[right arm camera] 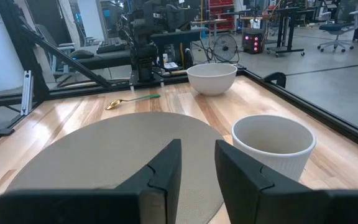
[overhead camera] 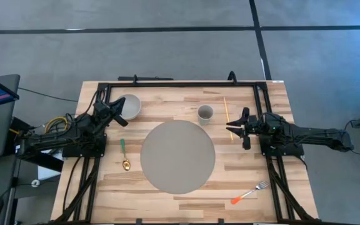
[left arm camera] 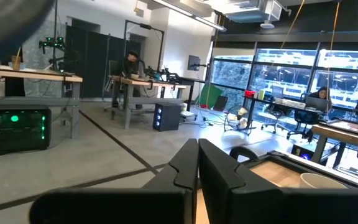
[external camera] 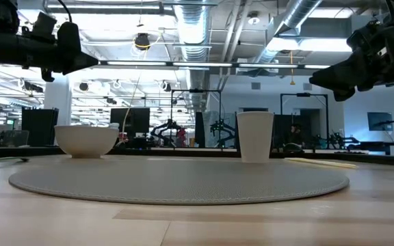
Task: Pick & Place Utensil
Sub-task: Put the gray bowl on the gray table mat
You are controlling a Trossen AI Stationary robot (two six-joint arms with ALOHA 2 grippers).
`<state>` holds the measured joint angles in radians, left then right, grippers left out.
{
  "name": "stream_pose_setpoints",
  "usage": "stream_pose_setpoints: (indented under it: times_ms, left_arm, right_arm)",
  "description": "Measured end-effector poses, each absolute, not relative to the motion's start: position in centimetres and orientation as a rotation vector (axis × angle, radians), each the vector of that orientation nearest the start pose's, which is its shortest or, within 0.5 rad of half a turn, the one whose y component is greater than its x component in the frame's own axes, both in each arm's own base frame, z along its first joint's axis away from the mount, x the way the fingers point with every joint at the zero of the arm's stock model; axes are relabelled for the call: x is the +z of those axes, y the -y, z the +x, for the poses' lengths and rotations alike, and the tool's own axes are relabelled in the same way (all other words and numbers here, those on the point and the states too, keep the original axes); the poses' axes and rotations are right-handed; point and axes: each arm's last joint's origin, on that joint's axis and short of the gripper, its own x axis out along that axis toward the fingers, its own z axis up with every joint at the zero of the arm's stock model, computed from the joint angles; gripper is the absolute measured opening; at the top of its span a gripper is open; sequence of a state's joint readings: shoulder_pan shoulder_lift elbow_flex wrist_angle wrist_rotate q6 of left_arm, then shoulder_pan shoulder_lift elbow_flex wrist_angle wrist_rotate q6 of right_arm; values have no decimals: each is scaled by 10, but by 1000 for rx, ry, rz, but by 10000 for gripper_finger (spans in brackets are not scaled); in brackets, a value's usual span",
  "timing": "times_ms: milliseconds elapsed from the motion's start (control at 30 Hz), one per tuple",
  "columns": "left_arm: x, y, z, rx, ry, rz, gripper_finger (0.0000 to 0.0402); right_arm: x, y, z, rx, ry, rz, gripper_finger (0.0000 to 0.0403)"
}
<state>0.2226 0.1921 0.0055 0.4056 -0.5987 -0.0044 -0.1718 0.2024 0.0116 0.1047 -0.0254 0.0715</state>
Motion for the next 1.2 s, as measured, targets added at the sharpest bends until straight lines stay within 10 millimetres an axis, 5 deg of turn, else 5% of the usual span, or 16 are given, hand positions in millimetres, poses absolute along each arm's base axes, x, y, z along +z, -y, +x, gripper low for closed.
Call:
stream_pose_setpoints:
  times_ms: [1200]
  left_arm:
    - [187, -38, 97, 791, 223, -43, 13]
  right_arm:
    - [161, 18, 108, -149, -81, 80, 91]
